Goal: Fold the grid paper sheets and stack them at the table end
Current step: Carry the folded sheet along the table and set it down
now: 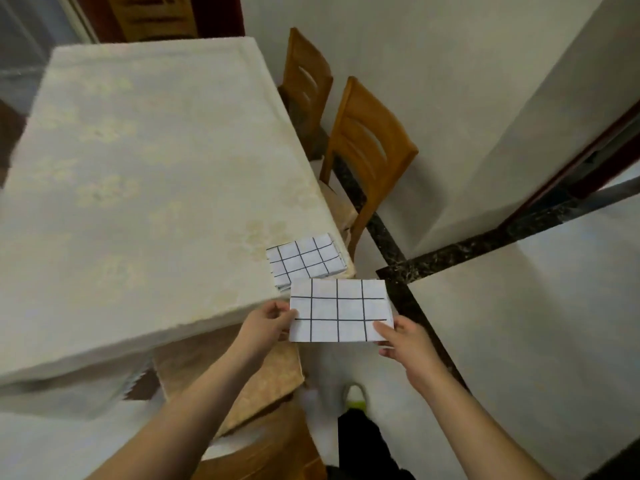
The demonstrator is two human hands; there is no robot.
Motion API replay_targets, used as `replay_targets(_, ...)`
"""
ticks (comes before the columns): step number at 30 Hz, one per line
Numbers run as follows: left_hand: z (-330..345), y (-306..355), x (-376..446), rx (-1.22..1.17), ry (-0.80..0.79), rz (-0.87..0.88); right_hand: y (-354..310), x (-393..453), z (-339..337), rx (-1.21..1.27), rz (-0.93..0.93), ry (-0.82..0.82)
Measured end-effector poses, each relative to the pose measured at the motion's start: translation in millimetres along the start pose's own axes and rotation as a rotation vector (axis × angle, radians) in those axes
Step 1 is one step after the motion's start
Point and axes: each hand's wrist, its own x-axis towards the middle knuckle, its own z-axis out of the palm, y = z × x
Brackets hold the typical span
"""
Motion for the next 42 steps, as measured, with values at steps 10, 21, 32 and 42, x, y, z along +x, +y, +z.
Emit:
replay_targets(10, 2, 22, 89, 0.259, 0.374, -0.045, -58, 142, 29, -0.224, -0.069, -0.239)
replay_targets(21, 3, 11, 133, 0.382, 0.586, -0.080, -55, 209, 51, -0.329, -0.085, -0.257)
replay_targets(32, 33, -18, 155, 1.274, 0.300, 0.469, -54, 212, 96, -1.220, -0.850, -0.345)
replay_targets(42, 14, -33, 170, 1.310, 0.200, 0.234, -31, 246, 89, -1.524, -0.809, -0.365)
